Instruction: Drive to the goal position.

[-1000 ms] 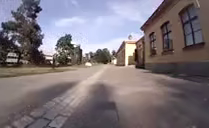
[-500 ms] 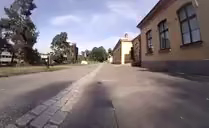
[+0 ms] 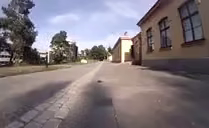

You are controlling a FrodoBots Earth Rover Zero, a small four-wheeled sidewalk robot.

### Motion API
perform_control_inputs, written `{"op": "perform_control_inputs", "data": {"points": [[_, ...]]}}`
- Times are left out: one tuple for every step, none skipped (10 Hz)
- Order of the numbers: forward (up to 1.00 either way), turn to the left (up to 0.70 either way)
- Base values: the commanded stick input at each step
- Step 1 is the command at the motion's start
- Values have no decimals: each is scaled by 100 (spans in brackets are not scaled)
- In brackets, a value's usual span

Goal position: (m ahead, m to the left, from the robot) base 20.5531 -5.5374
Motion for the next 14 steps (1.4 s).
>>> {"op": "perform_control_inputs", "data": {"points": [[45, 0], [45, 0], [45, 0], [45, 0], [45, 0], [45, 0], [45, 0], [45, 0], [45, 0], [45, 0], [45, 0], [45, 0], [45, 0], [45, 0]]}}
